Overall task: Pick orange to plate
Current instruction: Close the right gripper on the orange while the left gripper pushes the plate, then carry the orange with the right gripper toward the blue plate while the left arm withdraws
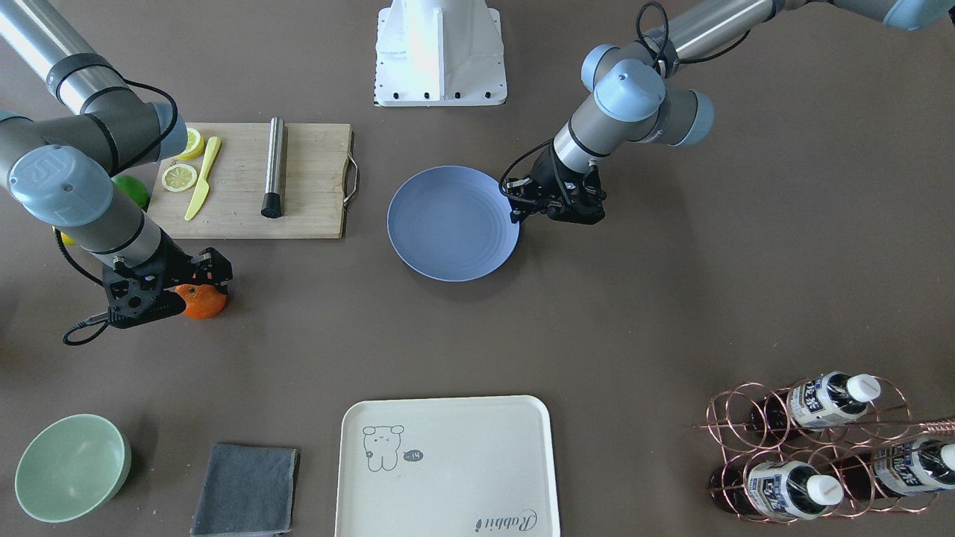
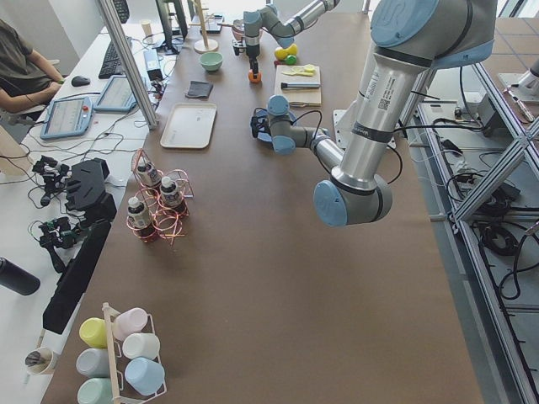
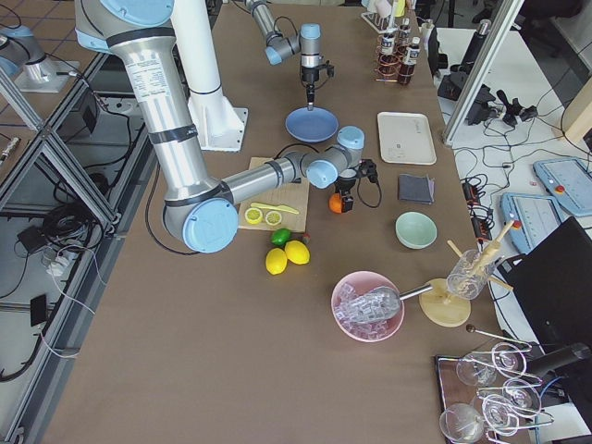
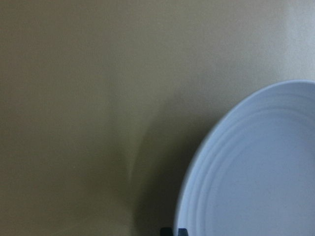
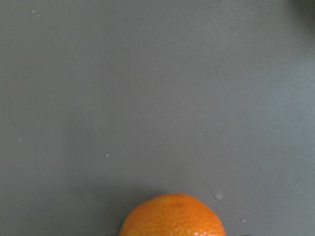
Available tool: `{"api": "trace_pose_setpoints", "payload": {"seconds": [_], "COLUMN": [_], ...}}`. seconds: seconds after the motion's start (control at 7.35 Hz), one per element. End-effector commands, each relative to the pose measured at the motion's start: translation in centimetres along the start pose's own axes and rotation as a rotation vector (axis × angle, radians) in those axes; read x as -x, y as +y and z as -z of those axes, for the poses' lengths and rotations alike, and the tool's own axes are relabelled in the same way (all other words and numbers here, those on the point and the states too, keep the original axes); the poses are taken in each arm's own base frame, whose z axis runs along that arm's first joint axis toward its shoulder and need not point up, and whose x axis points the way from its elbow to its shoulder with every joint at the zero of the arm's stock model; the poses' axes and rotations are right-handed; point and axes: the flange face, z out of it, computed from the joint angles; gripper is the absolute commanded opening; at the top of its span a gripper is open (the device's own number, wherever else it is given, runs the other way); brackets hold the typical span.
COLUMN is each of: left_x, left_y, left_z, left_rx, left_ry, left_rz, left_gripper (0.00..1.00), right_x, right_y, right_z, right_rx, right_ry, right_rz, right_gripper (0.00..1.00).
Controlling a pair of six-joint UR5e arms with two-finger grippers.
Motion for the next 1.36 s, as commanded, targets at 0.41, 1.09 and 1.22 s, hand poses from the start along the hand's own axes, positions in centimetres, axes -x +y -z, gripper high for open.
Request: {"api": "trace_pose_setpoints", "payload": {"seconds": [0.41, 1.09, 1.22], "left_x": [-0.5, 15.3, 17.0], "left_y": [-0.5, -7.7, -8.8], "left_z": [2.3, 13.7, 14.8], "left_rx": [-0.023, -0.07, -0.093], "left_ry": [0.031, -0.071, -0.088], "left_rz": [-0.006, -0.071, -0.049], "left_gripper": [0.9, 0.95, 0.95], "right_x": [5.0, 29.4, 34.6], "right_y": [-2.8, 1.4, 1.9], "right_z": [3.8, 3.6, 4.8], "right_rx": [-0.057, -0.098, -0.093], "right_ry": [-0.061, -0.18, -0.158], "right_rz": [-0.029, -0.246, -0.265], "right_gripper": [0.0, 0.0, 0.0]}}
